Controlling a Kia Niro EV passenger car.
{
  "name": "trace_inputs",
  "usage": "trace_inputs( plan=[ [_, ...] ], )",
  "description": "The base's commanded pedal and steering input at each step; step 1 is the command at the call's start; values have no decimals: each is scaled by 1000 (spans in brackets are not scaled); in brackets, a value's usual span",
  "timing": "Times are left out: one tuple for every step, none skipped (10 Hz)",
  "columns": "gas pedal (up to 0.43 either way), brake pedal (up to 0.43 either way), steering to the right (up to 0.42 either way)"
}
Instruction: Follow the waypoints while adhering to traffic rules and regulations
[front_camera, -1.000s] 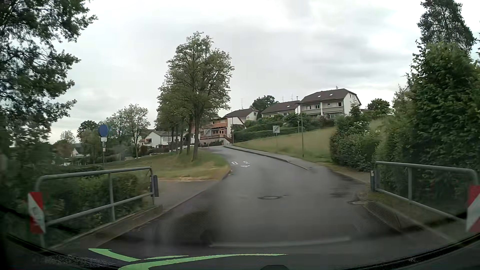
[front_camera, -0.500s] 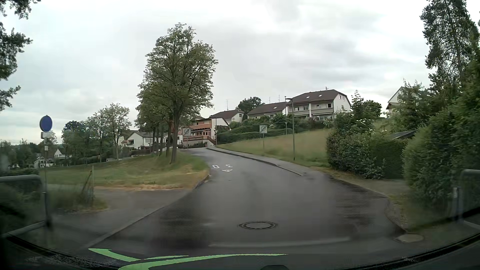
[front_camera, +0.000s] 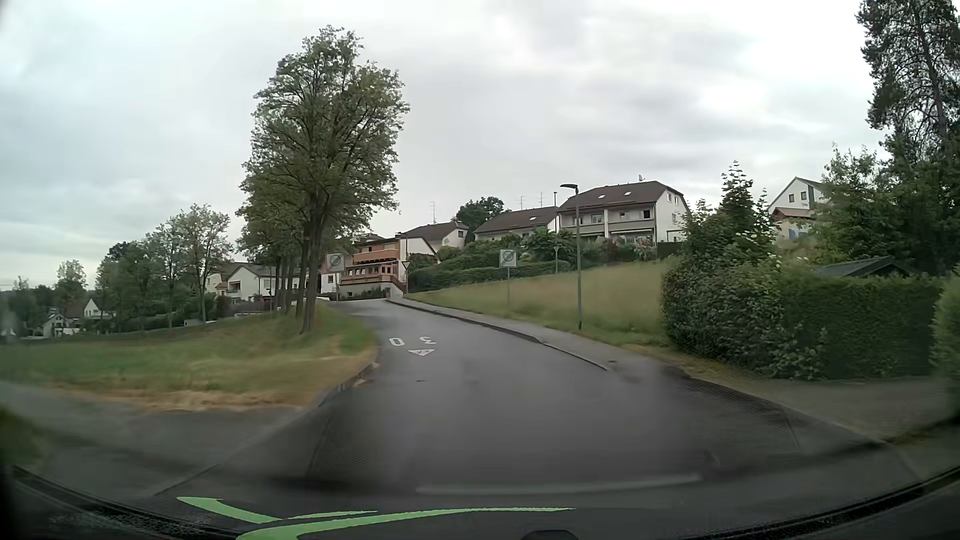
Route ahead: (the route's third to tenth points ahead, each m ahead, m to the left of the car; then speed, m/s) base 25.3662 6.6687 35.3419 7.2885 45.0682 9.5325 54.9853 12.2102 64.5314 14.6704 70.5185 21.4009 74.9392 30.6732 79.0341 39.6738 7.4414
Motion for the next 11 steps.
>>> trace_inputs(
  plan=[
    [87,0,7],
    [87,0,3],
    [98,0,2],
    [98,0,2],
    [98,0,-2],
    [98,0,-6],
    [98,0,-17],
    [110,0,-26],
    [110,0,-29],
    [110,0,-33],
    [110,0,-40]
  ],
)
